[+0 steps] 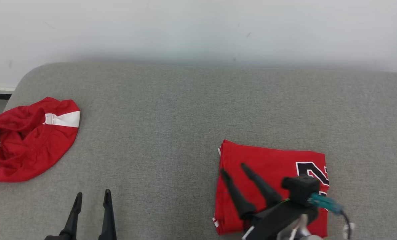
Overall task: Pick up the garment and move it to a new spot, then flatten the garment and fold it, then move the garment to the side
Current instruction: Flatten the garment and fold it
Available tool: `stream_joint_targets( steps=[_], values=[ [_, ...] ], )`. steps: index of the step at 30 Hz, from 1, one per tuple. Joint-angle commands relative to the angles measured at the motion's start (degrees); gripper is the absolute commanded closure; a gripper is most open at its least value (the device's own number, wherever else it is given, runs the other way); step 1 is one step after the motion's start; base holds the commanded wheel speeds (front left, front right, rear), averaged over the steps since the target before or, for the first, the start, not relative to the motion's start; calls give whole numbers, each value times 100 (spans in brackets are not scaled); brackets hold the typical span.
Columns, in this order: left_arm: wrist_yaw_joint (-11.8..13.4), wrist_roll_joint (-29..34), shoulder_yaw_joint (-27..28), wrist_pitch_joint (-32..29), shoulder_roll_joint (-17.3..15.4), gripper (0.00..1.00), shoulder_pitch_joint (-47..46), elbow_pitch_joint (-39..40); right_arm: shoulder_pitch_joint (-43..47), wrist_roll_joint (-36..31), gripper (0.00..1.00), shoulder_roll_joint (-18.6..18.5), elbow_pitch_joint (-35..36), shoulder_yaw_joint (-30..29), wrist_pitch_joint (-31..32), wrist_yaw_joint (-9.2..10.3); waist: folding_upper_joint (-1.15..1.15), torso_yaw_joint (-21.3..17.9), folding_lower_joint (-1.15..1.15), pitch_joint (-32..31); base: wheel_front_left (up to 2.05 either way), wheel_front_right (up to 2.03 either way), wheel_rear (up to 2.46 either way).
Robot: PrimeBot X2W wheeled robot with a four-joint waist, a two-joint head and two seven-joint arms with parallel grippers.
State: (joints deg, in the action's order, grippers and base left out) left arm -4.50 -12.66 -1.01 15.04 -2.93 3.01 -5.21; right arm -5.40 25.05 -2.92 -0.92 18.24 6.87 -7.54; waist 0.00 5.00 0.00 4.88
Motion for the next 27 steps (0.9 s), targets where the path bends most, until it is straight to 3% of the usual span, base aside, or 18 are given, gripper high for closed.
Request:
stream_joint_targets(
  steps=[1,6,14,20,27],
  values=[
    [38,-14,65,18,7,0,55,42,141,-153,0,10,127,-322,-163,13,0,-80,0,-69,0,0,0],
    [59,-90,152,18,8,0,137,59,432,-697,0,12,195,-1340,-615,13,0,-192,0,-234,0,0,0],
    [47,24,177,18,8,0,205,-21,842,-1117,0,7,-372,-2225,-1549,13,0,-248,0,-476,0,0,0],
    [3,136,193,18,7,0,249,-176,978,-1452,0,12,-769,-2607,-1947,13,0,-316,0,-574,0,0,0],
    [-19,164,152,18,7,0,276,-557,1025,-1695,0,11,-1026,-2618,-2029,13,0,-406,0,-611,0,0,0]
  ],
)
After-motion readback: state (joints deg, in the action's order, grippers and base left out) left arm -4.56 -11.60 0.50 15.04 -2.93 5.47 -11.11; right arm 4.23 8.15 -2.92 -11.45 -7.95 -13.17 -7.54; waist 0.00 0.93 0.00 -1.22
